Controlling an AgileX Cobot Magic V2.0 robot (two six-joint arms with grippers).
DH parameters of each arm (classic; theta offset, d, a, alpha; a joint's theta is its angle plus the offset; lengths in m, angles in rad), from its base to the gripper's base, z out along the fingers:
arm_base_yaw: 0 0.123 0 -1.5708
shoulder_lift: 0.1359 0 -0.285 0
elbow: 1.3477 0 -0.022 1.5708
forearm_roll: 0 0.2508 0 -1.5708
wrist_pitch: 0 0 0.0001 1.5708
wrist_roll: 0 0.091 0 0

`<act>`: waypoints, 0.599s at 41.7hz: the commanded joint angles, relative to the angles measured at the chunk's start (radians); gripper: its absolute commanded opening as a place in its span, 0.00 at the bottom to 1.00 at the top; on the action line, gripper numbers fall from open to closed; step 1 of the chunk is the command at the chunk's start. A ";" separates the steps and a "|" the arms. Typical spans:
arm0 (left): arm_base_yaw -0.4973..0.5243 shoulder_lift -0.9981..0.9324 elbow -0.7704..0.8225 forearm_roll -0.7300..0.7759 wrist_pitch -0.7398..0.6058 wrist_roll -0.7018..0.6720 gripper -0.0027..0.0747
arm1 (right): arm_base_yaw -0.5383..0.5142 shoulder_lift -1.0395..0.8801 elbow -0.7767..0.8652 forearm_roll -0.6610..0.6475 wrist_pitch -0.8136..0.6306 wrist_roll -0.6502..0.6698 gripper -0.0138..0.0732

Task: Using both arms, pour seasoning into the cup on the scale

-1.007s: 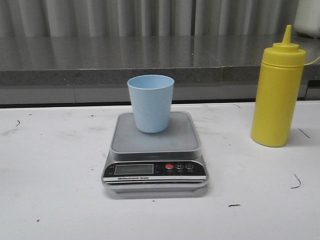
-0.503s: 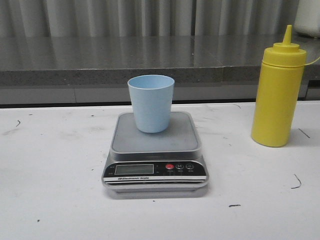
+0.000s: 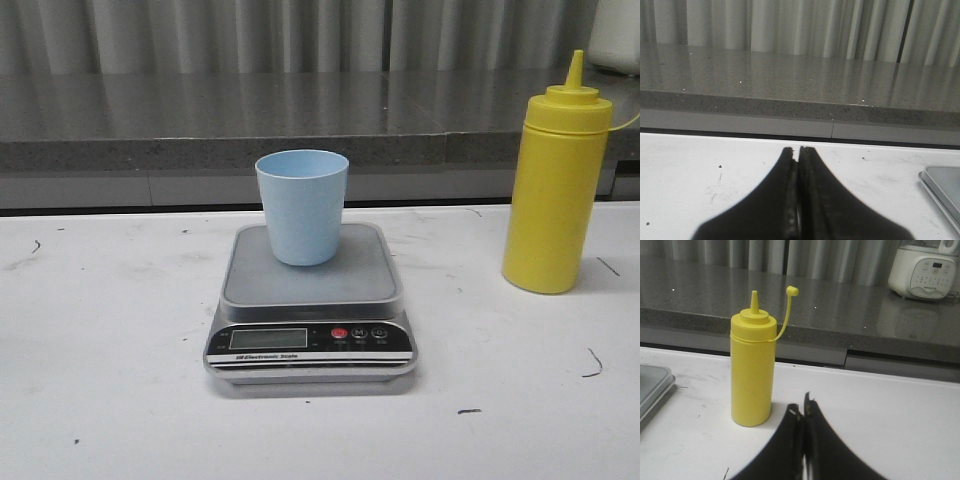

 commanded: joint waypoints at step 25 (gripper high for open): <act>0.000 -0.016 0.025 -0.008 -0.087 -0.005 0.01 | -0.025 -0.027 0.051 0.027 -0.179 -0.012 0.02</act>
